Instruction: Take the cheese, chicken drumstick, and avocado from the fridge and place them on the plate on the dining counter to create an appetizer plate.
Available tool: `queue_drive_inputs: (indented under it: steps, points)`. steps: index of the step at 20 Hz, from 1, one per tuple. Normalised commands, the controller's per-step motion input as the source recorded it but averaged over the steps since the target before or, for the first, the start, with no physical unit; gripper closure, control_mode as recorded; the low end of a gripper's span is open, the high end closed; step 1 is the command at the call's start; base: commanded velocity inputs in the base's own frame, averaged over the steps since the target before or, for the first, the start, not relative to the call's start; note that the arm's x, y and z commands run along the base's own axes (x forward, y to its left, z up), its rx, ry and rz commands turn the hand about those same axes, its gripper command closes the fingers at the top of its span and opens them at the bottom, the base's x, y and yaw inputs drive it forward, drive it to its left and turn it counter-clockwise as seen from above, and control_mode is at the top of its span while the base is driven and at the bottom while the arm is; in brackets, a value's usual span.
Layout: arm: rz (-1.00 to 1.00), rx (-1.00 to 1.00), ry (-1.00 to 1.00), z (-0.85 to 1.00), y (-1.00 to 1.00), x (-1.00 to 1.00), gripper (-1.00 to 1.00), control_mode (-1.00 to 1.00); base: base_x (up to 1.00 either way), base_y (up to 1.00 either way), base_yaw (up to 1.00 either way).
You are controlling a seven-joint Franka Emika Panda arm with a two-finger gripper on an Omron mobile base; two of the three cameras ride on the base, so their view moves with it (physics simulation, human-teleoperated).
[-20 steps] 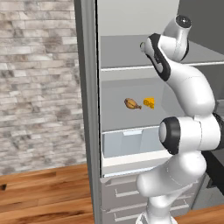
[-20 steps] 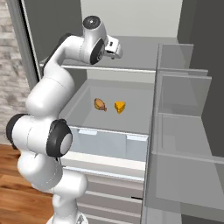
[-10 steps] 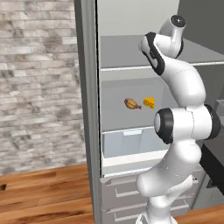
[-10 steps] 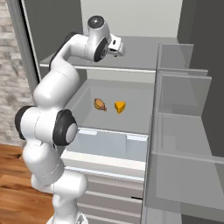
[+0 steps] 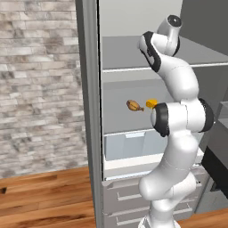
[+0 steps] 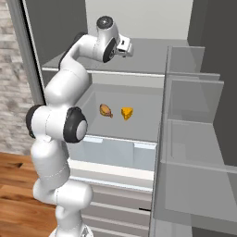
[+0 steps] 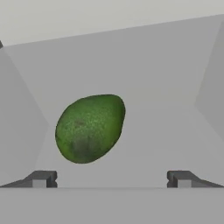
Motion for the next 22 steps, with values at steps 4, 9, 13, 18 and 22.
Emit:
queue_drive_inputs:
  steps: [4,9,13,18,22]
  points:
    - [0.00,0.00,0.01,0.00,0.00,0.49,-1.00,-1.00,0.00,0.00,0.00]
    - [0.00,0.00,0.00,0.00,0.00,0.41,-1.00,-1.00,0.00,0.00,0.00]
    - [0.00,0.00,0.00,0.00,0.00,0.31,-1.00,-1.00,0.00,0.00,0.00]
    - [-0.01,0.00,0.00,-0.17,0.00,0.05,1.00,-1.00,0.00,0.00,0.00]
    - [-0.05,0.00,0.00,-0.47,0.00,-0.08,1.00,-1.00,0.00,0.00,0.00]
